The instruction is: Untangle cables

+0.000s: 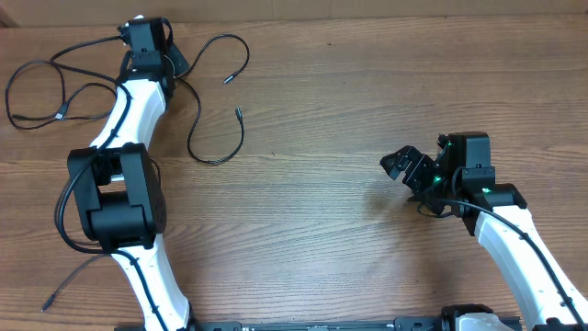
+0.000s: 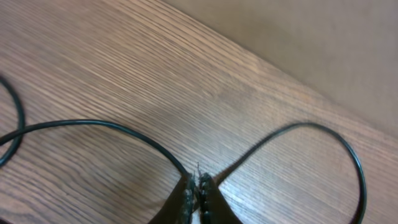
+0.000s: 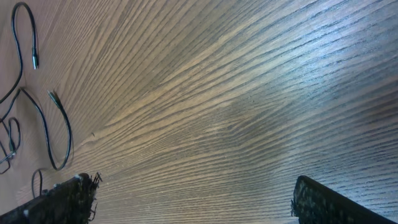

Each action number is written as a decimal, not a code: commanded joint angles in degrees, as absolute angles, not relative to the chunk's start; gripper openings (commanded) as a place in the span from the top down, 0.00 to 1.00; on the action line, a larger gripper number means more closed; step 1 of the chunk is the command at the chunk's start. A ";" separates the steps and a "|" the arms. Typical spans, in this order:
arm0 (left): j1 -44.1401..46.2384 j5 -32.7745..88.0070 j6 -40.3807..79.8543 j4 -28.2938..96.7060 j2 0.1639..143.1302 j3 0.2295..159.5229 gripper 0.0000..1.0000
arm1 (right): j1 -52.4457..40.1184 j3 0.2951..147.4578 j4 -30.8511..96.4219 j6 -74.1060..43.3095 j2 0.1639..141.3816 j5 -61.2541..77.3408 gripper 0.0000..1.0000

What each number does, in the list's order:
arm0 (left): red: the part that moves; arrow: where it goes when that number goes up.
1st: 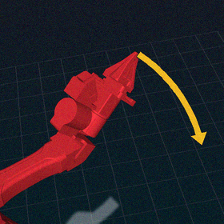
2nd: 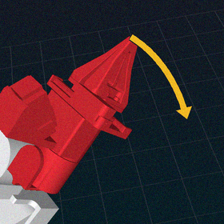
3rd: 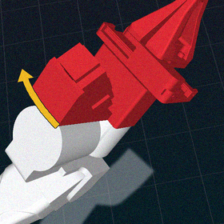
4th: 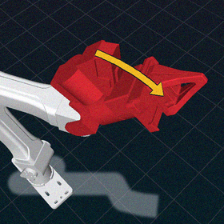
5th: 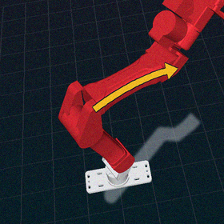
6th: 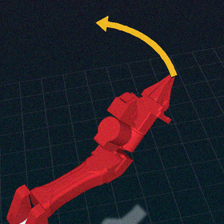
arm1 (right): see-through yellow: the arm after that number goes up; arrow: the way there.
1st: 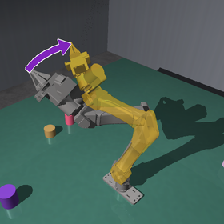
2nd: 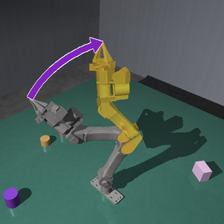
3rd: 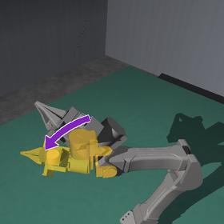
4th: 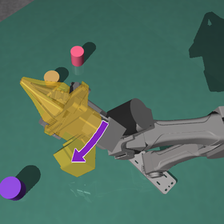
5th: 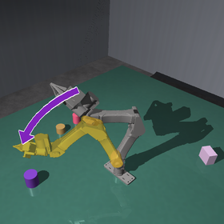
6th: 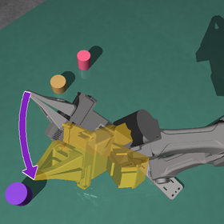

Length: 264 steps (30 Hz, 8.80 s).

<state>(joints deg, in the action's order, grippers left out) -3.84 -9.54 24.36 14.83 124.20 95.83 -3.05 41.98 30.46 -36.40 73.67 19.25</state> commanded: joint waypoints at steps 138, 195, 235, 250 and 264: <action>2.59 6.94 2.66 4.14 0.19 0.38 0.01 | -3.27 42.83 30.13 -36.42 73.76 18.90 0.00; 3.40 5.93 2.74 4.16 0.25 0.36 0.00 | -3.27 42.83 30.13 -36.42 73.76 18.90 0.00; 3.40 5.93 2.74 4.16 0.25 0.36 0.00 | -3.27 42.83 33.69 -35.53 73.76 11.44 0.00; 3.40 5.93 2.74 4.16 0.25 0.36 0.01 | -1.76 42.83 36.40 -31.00 73.32 7.53 0.00; 3.40 5.93 2.74 4.16 0.25 0.36 0.00 | 2.44 42.83 42.70 -28.40 62.57 7.53 0.00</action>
<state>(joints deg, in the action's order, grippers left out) 3.03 5.41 4.01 4.47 0.84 0.99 2.22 41.98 42.41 -29.89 66.37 8.08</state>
